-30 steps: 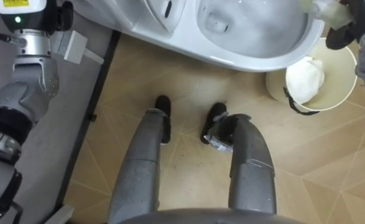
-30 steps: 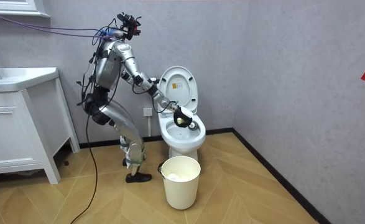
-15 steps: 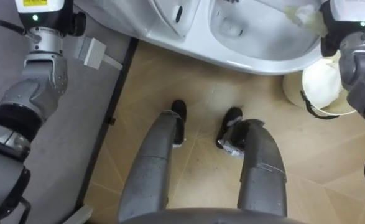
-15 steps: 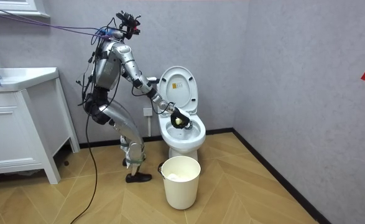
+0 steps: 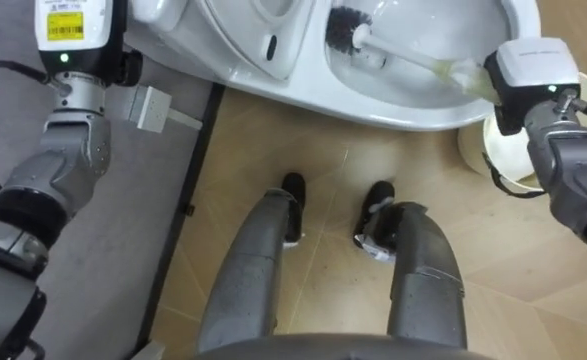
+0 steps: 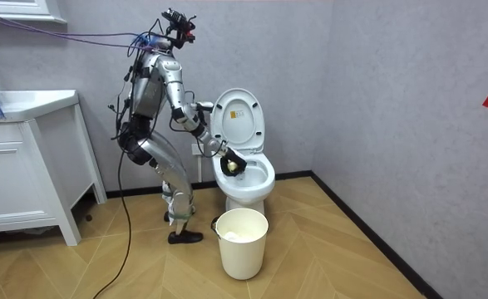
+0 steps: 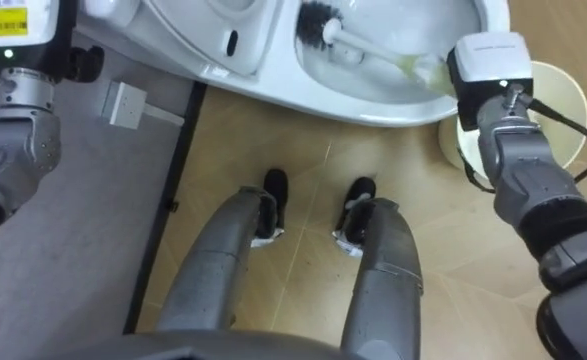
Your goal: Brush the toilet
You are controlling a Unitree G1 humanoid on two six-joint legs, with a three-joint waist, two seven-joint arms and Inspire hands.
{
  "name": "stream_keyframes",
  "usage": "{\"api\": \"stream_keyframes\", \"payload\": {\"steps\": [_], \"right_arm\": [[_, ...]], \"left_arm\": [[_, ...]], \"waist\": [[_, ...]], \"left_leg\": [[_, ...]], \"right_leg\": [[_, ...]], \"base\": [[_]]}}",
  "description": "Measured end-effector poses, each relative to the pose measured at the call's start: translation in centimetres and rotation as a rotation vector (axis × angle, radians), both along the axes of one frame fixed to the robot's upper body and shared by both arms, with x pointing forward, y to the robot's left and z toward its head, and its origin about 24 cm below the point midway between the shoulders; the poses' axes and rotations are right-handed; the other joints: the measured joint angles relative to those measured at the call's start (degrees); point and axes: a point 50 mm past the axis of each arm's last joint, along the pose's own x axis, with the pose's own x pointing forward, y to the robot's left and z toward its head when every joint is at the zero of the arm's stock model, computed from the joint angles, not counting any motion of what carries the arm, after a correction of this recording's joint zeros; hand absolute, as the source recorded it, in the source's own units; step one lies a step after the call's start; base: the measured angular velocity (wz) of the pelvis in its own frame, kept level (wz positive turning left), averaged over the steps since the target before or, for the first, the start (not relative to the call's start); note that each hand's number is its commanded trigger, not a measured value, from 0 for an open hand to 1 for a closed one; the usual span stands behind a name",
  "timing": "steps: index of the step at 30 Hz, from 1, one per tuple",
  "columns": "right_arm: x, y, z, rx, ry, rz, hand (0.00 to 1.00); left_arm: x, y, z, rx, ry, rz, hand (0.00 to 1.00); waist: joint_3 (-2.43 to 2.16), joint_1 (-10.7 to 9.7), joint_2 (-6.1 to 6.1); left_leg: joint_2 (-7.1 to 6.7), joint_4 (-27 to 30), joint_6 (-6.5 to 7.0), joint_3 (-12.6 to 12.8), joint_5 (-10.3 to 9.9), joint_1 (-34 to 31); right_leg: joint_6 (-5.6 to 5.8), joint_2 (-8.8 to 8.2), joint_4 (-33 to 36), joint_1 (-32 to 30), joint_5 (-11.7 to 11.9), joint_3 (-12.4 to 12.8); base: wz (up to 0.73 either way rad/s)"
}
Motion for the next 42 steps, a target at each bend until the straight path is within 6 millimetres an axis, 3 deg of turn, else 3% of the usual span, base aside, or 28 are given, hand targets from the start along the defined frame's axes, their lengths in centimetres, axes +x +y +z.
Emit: {"api": "stream_keyframes", "payload": {"steps": [6,8,10,13,17,21,25,30,32,39,42], "right_arm": [[0.7,-2.1,0.2,-0.155,0.099,-0.028,1.00],[1.4,-2.1,0.9,-0.161,0.091,-0.028,1.00],[2.2,-1.7,1.7,-0.171,0.086,-0.017,1.00],[2.4,-1.8,1.8,-0.175,0.094,-0.020,1.00],[2.3,-2.1,1.7,-0.147,0.122,-0.054,1.00],[1.6,-3.1,0.7,-0.056,0.198,-0.154,1.00],[0.0,-4.2,-1.4,0.088,0.274,-0.297,1.00],[-1.0,-4.9,-2.4,0.195,0.282,-0.391,1.00],[-1.1,-5.2,-2.4,0.263,0.269,-0.427,1.00],[-0.9,-4.9,-2.4,0.456,0.177,-0.516,1.00],[-0.6,-4.1,-2.7,0.600,0.104,-0.573,1.00]], "left_arm": [[0.8,-0.9,0.8,0.000,-0.005,-0.042,0.00],[0.9,-1.1,0.8,-0.017,-0.005,-0.048,0.00],[1.0,-1.2,1.0,-0.029,-0.015,-0.059,0.00],[1.0,-1.4,1.2,-0.036,-0.035,-0.068,0.00],[1.1,-1.7,1.4,-0.033,-0.052,-0.078,0.00],[1.3,-2.5,1.5,-0.034,-0.056,-0.091,0.00],[1.6,-3.4,1.3,-0.038,-0.041,-0.100,0.00],[1.6,-3.5,1.2,-0.034,-0.043,-0.101,0.00],[1.6,-3.8,1.1,-0.044,-0.041,-0.104,0.00],[1.5,-3.8,1.1,-0.056,-0.072,-0.074,0.00],[1.4,-3.5,1.0,-0.055,-0.089,-0.058,0.00]], "waist": [[0.27,0.93,-0.34],[0.39,0.92,-0.54],[0.96,0.98,-1.48],[1.16,1.09,-2.14],[1.13,1.01,-2.10],[1.04,1.84,-1.94],[1.04,1.91,-0.87],[1.00,1.83,0.24],[1.01,1.44,0.22],[1.04,0.68,0.08],[1.06,-0.02,-0.51]], "left_leg": [[-0.17,0.48,0.22,0.05,-0.13,-0.75],[-0.27,0.44,0.31,0.31,-0.18,-0.97],[-0.34,0.53,0.35,0.74,-0.22,-0.76],[-0.37,1.33,0.43,0.53,-0.69,-0.93],[-0.59,1.73,0.69,0.29,-0.89,-1.43],[-0.66,2.15,0.99,0.34,-1.14,-1.47],[-1.36,2.46,1.20,-0.48,-1.35,-0.93],[-1.82,2.32,1.56,-0.16,-1.42,-0.76],[-2.48,2.23,1.68,-0.18,-1.38,-0.36],[-2.38,2.09,1.85,0.35,-1.41,-0.49],[-2.39,1.91,2.09,1.07,-1.24,-0.54]], "right_leg": [[0.40,-0.89,1.06,-0.43,-0.97,-0.64],[0.44,-1.06,1.25,-0.91,-0.96,-0.40],[0.15,-1.33,1.98,-1.11,-1.15,0.00],[0.06,-1.33,2.62,-1.07,-1.47,0.03],[0.57,-1.45,2.65,-1.16,-1.88,-0.17],[0.63,-1.66,2.67,-0.96,-1.80,-0.37],[1.01,-2.11,2.81,0.13,-2.02,-0.88],[1.48,-2.70,3.04,0.14,-2.21,-0.81],[1.78,-3.01,3.93,0.18,-2.76,-0.34],[1.86,-2.84,3.99,-0.34,-2.82,0.35],[1.88,-2.80,4.50,-1.10,-2.73,1.35]], "base": [[0.09],[-0.02],[0.00],[0.05],[0.04],[0.01],[0.11],[0.02],[0.15],[-0.01],[-0.07]]}}
